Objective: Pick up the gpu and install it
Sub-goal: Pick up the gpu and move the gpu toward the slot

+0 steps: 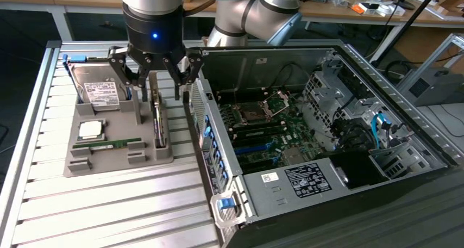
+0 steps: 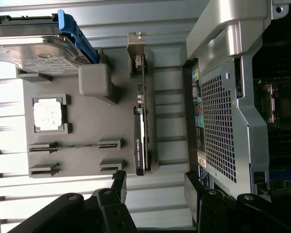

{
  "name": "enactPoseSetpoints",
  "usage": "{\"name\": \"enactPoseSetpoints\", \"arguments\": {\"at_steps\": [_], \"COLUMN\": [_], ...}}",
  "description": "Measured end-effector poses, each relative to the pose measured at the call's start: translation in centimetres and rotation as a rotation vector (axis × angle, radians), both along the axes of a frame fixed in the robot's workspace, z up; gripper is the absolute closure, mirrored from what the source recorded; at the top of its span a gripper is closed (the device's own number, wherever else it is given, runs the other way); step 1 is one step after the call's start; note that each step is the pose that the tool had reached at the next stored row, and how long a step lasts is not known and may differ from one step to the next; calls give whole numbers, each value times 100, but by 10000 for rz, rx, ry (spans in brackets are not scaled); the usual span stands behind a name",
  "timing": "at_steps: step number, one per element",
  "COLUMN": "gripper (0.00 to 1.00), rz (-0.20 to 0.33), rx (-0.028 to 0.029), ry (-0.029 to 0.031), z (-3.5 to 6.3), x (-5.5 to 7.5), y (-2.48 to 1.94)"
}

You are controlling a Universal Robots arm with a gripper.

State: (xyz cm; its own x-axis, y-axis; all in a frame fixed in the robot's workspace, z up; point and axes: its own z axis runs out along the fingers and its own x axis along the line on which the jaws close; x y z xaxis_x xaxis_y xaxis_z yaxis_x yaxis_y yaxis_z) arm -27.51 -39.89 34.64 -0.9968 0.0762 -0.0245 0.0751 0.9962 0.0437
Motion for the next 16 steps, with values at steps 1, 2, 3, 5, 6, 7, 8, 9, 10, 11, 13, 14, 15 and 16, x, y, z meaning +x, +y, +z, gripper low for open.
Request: {"name": "enactPoseSetpoints", "arguments": {"at_steps": [1, 2, 3, 5, 6, 7, 8, 9, 10, 11, 13, 14, 15, 16], "gripper": [40, 40, 40, 40, 40, 40, 40, 40, 40, 40, 40, 40, 40, 40], "rz": [0, 1, 0, 0, 0, 0, 1, 0, 0, 0, 0, 0, 0, 0], "rx": [0, 0, 0, -1, 0, 0, -1, 0, 0, 0, -1, 0, -1, 0], "ry": [-1, 0, 0, 0, 0, 0, 0, 0, 0, 0, 0, 0, 0, 0], "z": [-3, -5, -8, -12, -14, -16, -19, -20, -23, -26, -30, -31, -34, -36], "x": [0, 0, 0, 0, 0, 0, 0, 0, 0, 0, 0, 0, 0, 0], "y": [0, 0, 0, 0, 0, 0, 0, 0, 0, 0, 0, 0, 0, 0]}}
